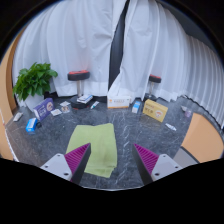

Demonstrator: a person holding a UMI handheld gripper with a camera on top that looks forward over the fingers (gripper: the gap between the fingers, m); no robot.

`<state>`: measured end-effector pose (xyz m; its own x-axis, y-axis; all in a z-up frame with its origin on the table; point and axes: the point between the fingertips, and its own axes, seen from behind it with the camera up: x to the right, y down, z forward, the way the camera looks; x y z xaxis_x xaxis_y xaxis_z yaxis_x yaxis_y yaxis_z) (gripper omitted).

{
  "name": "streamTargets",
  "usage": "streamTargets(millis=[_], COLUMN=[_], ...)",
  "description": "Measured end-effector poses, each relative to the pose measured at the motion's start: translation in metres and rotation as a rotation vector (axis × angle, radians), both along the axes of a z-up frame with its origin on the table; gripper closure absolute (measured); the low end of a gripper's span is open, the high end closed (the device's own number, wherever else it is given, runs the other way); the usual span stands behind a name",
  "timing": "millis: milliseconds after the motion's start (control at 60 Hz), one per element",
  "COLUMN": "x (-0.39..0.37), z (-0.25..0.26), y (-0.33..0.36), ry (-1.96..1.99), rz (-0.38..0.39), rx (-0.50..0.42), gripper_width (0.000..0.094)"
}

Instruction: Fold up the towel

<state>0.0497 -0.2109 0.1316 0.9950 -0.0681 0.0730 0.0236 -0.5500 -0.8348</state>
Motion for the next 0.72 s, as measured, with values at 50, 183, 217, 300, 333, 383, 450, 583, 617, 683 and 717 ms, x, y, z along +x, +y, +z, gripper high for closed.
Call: streamTargets(millis=[50,183,217,300,333,383,450,583,617,683,717], x=[-0.005,-0.026,-0.030,-0.036,-0.038,-0.041,-0.049,-0.056,-0.057,-0.056,-0.057], z=[0.015,0.046,0.053,0.065,0.069,0.073,0.078,0.090,0.092,0.097,0.098], y=[-0.026,-0.103,-0.123,-0.169,-0.186,-0.209,-0.233,-0.261,-0.266,-0.271,-0.272], ry=[-0.007,-0.015,-0.019,-0.040,-0.048,-0.050,-0.045,-0.043,-0.041,-0.051,-0.046], rz=[-0.009,-0.030,-0.036,-0.059,-0.069,-0.081,-0.085,-0.082,-0.086,-0.088,-0.087], rx=[0.015,0.039,0.043,0.050,0.047,0.037,0.037,0.053,0.060,0.069,0.070], gripper_width=[0.0077,0.0084,0.0086,0.0087,0.0088,0.0090,0.0084,0.0086,0.0082,0.0086,0.0086])
